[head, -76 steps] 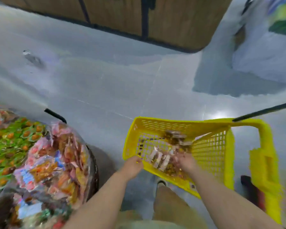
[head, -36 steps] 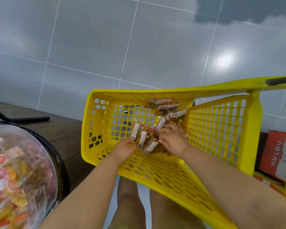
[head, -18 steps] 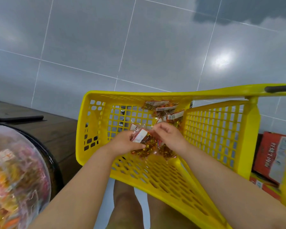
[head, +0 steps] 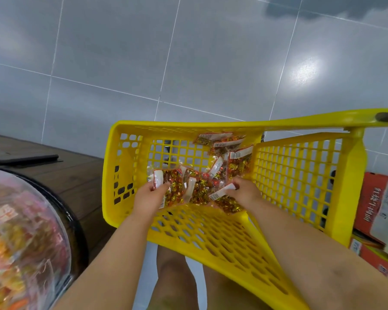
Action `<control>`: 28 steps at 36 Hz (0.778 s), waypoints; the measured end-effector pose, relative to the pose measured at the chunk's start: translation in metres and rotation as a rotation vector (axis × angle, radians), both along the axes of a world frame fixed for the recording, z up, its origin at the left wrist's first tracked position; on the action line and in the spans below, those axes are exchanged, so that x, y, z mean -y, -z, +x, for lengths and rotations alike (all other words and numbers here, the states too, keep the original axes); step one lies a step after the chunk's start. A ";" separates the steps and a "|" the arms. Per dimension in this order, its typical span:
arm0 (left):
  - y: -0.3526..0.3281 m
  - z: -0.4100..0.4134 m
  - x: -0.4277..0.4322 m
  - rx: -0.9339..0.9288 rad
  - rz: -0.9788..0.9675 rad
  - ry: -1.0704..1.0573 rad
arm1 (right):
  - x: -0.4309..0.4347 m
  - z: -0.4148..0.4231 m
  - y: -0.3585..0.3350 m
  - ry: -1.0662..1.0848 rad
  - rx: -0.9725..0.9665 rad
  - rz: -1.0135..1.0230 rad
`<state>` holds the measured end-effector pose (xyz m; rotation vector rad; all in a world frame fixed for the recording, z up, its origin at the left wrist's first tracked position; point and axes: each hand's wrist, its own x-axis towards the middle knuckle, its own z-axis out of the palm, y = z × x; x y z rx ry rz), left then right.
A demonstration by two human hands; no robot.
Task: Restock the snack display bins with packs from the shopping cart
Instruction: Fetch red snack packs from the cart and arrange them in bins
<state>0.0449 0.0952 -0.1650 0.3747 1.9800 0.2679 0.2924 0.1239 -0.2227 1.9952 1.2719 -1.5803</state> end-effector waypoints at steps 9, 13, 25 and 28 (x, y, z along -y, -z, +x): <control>-0.007 0.004 -0.012 0.058 -0.051 0.000 | -0.031 -0.008 -0.037 0.379 -0.299 0.086; -0.013 0.009 -0.019 0.189 -0.059 0.034 | -0.034 -0.017 -0.041 0.657 -0.448 -0.099; -0.014 0.017 -0.026 0.350 0.028 -0.186 | -0.021 -0.058 -0.035 0.412 -0.400 0.002; -0.010 0.016 -0.024 0.293 0.059 -0.159 | -0.031 -0.052 -0.023 0.514 -0.280 0.066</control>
